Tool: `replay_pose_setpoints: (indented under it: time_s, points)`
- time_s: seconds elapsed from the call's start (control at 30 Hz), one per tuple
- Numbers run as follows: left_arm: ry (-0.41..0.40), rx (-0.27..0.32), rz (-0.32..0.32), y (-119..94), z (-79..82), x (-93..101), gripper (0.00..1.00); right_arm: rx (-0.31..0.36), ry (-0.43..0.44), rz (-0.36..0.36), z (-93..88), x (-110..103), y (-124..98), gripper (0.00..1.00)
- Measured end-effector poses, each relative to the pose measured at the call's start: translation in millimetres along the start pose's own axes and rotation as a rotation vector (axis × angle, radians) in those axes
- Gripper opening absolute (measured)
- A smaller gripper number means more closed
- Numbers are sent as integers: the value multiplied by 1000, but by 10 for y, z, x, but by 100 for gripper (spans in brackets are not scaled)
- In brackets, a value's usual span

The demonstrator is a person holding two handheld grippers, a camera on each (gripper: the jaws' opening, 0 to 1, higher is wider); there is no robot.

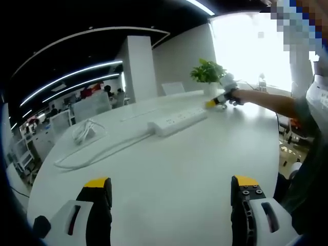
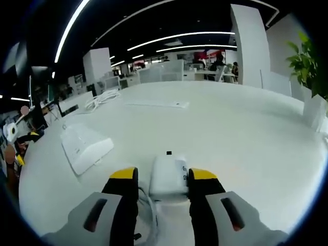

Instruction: Straighten the power strip on the desk, plug the charger into it

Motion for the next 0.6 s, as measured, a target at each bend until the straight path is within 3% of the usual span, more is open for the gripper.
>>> replay_pose_setpoints:
  time_s: [0.47,0.6]
  points:
    - [-2,1,2,-12,-9,4,100,8,-40,23,-22,-35,-13,29]
    - [-6,4,4,-22,-19,4,100,9,-5,37,-38,-62,-25,28]
Point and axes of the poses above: the point that each gripper's makers call its tool centre point, and the gripper's own axes: y roughly forward along the fingers, x roughly to its right, z roughly out of its top, the point moved 6 cm from there along -y, roughly backward along the fingers, and after that the axes turned 1 degree about -z, right-handed, at the moved point
